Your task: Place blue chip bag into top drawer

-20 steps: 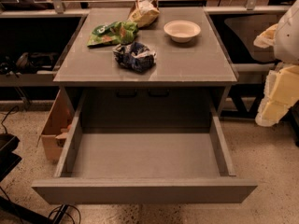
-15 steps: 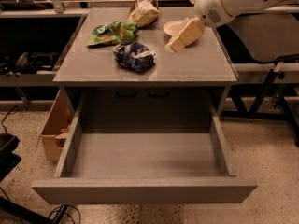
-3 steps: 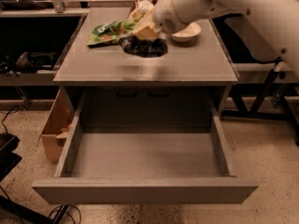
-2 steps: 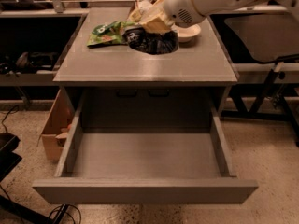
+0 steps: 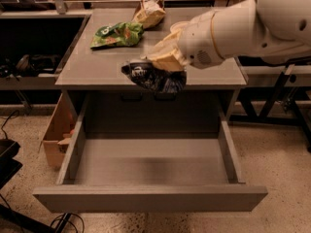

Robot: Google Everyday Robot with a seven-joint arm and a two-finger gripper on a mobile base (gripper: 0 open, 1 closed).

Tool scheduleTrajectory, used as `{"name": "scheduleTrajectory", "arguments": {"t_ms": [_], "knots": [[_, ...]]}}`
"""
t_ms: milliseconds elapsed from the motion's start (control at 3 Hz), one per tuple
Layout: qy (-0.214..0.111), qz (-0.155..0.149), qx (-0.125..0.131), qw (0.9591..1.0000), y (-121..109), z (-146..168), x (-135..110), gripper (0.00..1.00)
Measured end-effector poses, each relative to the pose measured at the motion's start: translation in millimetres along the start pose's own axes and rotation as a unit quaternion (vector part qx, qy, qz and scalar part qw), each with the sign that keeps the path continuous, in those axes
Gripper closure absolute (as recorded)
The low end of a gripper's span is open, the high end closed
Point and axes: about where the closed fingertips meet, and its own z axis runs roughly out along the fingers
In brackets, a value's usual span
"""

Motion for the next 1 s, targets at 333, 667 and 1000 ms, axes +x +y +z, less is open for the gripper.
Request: {"name": "scheduleTrajectory", "arguments": {"t_ms": [333, 667, 1000], "knots": [[-0.030, 0.009, -0.076, 0.9966, 41, 46, 35, 1.00], [-0.049, 0.016, -0.144, 0.9882, 68, 95, 71, 1.00], [-0.055, 0.024, -0.190, 0.9799, 83, 129, 100, 1.00]]}}
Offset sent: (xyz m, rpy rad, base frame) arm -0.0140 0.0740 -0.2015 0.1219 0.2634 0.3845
